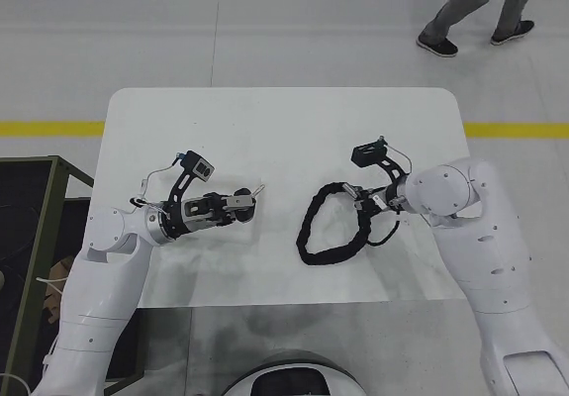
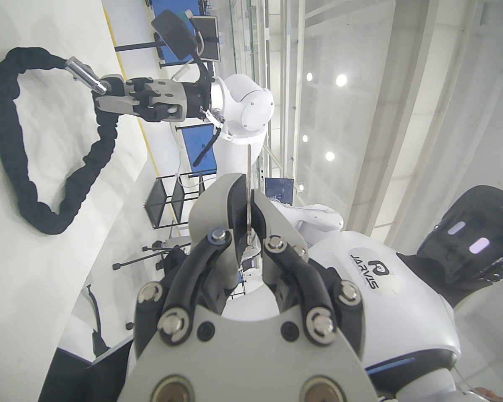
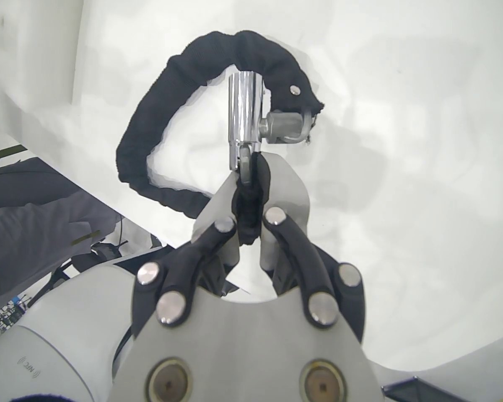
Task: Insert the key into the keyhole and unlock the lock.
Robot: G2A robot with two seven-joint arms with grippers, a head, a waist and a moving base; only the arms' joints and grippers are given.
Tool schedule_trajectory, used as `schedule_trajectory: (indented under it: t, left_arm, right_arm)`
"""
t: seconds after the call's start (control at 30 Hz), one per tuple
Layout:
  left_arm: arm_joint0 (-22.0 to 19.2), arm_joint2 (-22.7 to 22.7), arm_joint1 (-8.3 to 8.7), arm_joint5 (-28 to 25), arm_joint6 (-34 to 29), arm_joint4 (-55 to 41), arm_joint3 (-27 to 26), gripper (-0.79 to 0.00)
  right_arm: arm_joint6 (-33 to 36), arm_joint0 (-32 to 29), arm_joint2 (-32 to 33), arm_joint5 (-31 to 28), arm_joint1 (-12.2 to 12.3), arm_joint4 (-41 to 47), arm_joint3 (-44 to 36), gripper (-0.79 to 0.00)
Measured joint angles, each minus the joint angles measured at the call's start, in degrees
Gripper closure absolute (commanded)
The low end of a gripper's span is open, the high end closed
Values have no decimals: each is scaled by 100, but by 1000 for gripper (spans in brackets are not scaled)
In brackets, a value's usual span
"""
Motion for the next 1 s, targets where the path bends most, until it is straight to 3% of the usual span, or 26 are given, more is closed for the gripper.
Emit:
schedule_trajectory:
  t: [0.1, 0.2, 0.33, 0.47, 0.77, 0.83, 1.0]
  left_arm:
    - [44, -8, 1, -31, 28, 37, -53, 0]
    - [196, -214, 65, -194, -130, 603, -573, 0]
    - [-219, -578, 213, -115, -983, 1690, -772, 0]
    - [-712, -529, 331, 78, -1528, 1564, -542, 0]
    - [-737, -563, 356, -25, -1468, 1633, -532, 0]
    - [-471, -630, 361, -283, -1213, 1757, -808, 0]
    - [-188, -841, 377, -1957, 255, 3527, -1448, 0]
  right_arm:
    - [-170, -228, 133, -141, 10, 270, -115, 0]
    - [-28, -449, 592, -652, 62, 1511, 1, 0]
    - [155, -259, 679, -1211, 197, 3132, 443, 0]
    - [144, 123, 143, -1286, 444, 4265, 872, 0]
    - [108, 62, 110, -1277, 464, 4431, 819, 0]
    - [113, -205, 197, -1297, 468, 4881, 750, 0]
    - [146, 19, -148, -1253, 512, 6904, 1048, 0]
